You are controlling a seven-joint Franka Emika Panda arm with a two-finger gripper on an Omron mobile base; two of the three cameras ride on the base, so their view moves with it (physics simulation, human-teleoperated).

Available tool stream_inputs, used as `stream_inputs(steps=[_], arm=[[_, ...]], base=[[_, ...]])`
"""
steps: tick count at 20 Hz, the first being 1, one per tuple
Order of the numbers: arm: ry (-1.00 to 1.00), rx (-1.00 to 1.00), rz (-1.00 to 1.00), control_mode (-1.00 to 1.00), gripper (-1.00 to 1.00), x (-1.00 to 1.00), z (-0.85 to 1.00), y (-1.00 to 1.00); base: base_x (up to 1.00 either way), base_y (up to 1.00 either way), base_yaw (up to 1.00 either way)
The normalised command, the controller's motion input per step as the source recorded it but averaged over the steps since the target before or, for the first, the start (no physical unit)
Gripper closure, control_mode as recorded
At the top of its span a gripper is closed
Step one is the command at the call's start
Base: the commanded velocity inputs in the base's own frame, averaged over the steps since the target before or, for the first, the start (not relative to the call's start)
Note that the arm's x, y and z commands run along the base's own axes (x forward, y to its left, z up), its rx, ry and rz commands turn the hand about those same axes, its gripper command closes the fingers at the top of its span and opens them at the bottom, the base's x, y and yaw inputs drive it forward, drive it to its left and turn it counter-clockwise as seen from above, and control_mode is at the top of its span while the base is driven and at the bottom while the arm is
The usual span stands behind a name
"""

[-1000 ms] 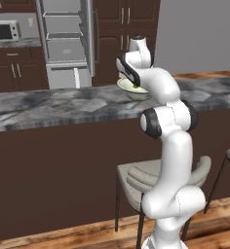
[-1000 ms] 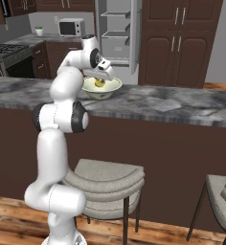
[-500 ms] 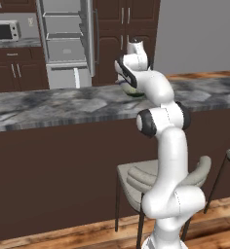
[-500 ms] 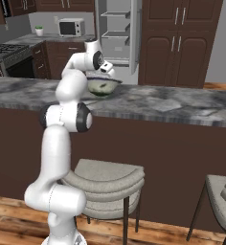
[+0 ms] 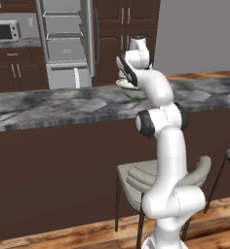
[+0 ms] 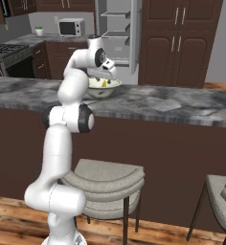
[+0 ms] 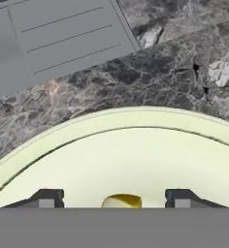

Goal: There is a bowl on the dining counter. Grab a lemon wedge from the fridge and place it in the bowl. Then get the liquor bottle and glass cup from the cabinet and place them next to the bowl.

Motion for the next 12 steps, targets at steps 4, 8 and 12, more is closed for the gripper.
stream_inputs(steps=[4, 8, 12], arm=[[-0.02, 0.04, 0.0, -1.0, -1.0, 0.0, 0.2, -0.01], [-0.02, 0.04, 0.0, -1.0, -1.0, 0.0, 0.32, 0.0], [-0.1, 0.06, 0.0, -1.0, -1.0, -0.33, 0.66, 0.0]], base=[[0.0, 0.0, 0.0], [0.0, 0.0, 0.0], [0.0, 0.0, 0.0]])
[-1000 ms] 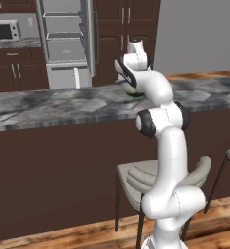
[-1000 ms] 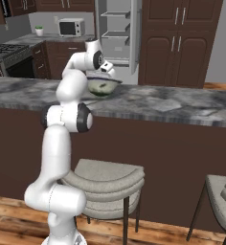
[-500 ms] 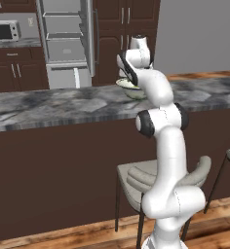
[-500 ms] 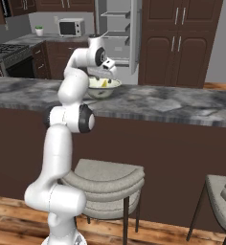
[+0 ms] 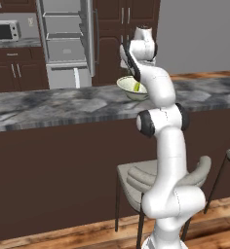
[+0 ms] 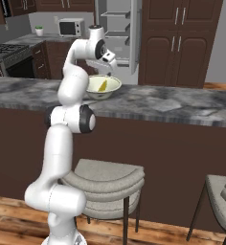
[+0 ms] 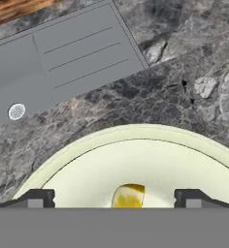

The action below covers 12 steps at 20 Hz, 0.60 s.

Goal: There is a bowl on the dining counter. Grab a lemon wedge from the fridge and place it in the bowl. Then get the liquor bottle and glass cup from the cabinet and place them next to the bowl.

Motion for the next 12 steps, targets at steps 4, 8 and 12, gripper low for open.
stream_inputs(steps=[4, 8, 12], arm=[[-0.14, 0.06, 0.0, -1.0, -1.0, -0.81, 0.58, 0.0], [-0.17, 0.06, 0.0, -1.0, -1.0, -0.85, 0.71, 0.0], [-0.17, 0.02, 0.0, -1.0, -1.0, -1.0, 0.62, 0.04]], base=[[0.0, 0.0, 0.0], [0.0, 0.0, 0.0], [0.0, 0.0, 0.0]])
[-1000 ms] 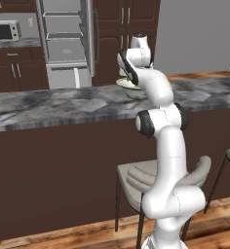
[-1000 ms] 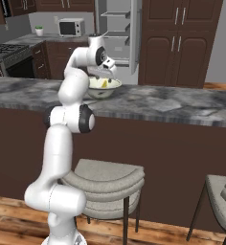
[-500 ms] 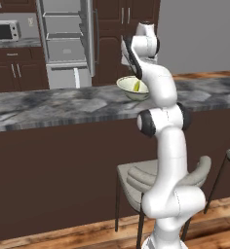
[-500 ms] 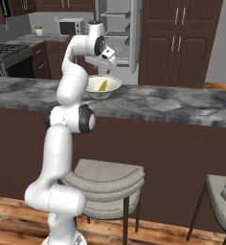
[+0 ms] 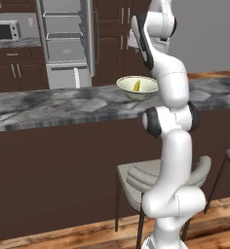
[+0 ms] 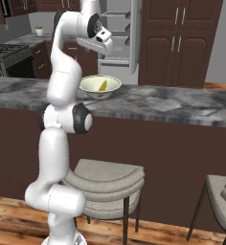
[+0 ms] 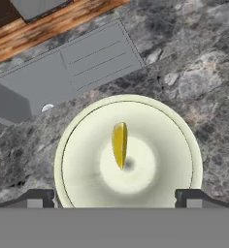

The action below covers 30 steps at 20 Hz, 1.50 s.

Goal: There is a bowl on the dining counter. Grab a lemon wedge from the fridge and place it in the bowl. Then get the liquor bottle and glass cup from the cabinet and place them next to the bowl.

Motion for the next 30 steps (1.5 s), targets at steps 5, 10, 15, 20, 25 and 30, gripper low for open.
stream_inputs(steps=[5, 10, 15, 20, 25, 30], arm=[[-0.02, 0.0, 0.0, -1.0, -1.0, -1.0, 0.03, 0.25], [0.0, -0.02, 0.0, -1.0, -1.0, -1.0, -0.14, 0.22], [-0.05, -0.01, 0.0, -1.0, -1.0, -1.0, -0.06, 0.07], [-0.15, -0.02, 0.0, -1.0, -1.0, -1.0, 0.0, 0.0], [-0.07, -0.05, 0.0, -1.0, -1.0, -1.0, -0.09, 0.0], [0.0, -0.08, 0.0, -1.0, -1.0, -1.0, -0.37, 0.0]], base=[[0.0, 0.0, 0.0], [0.0, 0.0, 0.0], [0.0, 0.0, 0.0], [0.0, 0.0, 0.0], [0.0, 0.0, 0.0], [0.0, 0.0, 0.0]])
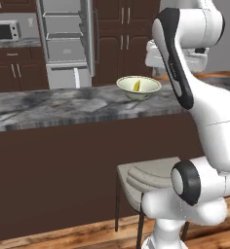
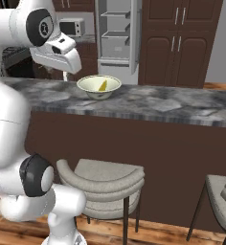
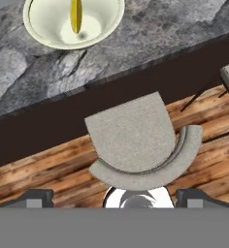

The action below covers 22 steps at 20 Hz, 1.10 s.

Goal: There is a bowl on the dining counter. Grab a lemon wedge from the fridge and place it in the bowl. Then get the liquor bottle and glass cup from the cabinet and place them next to the bowl.

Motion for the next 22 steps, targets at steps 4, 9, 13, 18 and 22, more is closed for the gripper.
stream_inputs(steps=[4, 9, 13, 18, 22], arm=[[0.0, -0.08, 0.0, -1.0, -1.0, -1.0, -0.49, 0.0], [0.0, -0.09, 0.0, -1.0, -1.0, -0.8, -0.52, 0.0], [0.01, -0.05, 0.0, -1.0, -1.0, -0.26, -0.3, -0.01], [0.09, 0.0, 0.0, -1.0, -1.0, -0.03, -0.18, -0.06], [0.19, 0.0, 0.0, -1.0, -1.0, 0.0, -0.22, -0.15]], base=[[0.0, 0.0, 0.0], [0.0, 0.0, 0.0], [0.0, 0.0, 0.0], [0.0, 0.0, 0.0], [0.0, 0.0, 0.0]])
